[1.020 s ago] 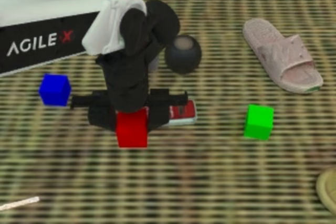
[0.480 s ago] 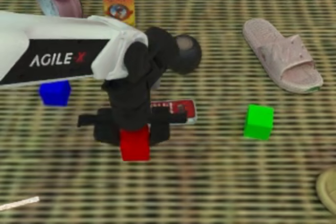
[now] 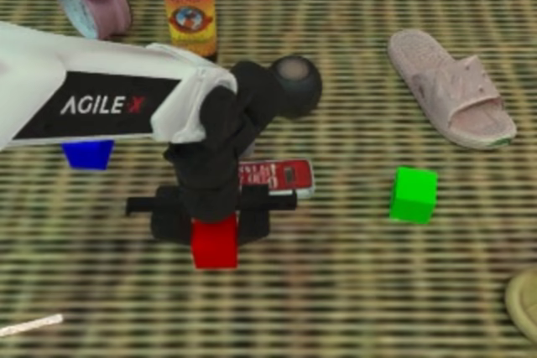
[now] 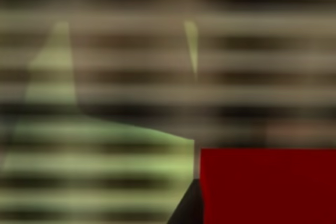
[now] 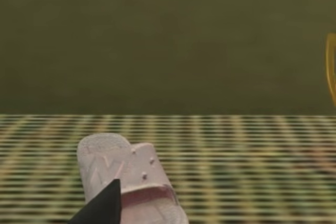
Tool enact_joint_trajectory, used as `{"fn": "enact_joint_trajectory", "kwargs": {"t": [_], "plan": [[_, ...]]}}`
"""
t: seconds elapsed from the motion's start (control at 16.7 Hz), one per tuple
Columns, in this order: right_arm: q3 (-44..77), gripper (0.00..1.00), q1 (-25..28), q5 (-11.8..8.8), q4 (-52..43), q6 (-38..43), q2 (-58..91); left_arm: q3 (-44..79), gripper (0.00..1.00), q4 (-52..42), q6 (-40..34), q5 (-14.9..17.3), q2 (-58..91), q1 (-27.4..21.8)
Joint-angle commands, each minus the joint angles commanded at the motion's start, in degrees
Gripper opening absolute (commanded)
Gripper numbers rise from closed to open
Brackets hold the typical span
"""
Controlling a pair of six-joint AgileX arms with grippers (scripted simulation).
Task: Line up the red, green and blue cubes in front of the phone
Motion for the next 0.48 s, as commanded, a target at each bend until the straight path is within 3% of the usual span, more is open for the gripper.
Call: {"fn": "enact_joint_trajectory", "kwargs": {"t": [0.48], "plan": [[0.00,1.00,0.00,0.00,0.00,0.00,0.00,0.00,0.75,0.00,0.00,0.00,0.00,0.00]]}}
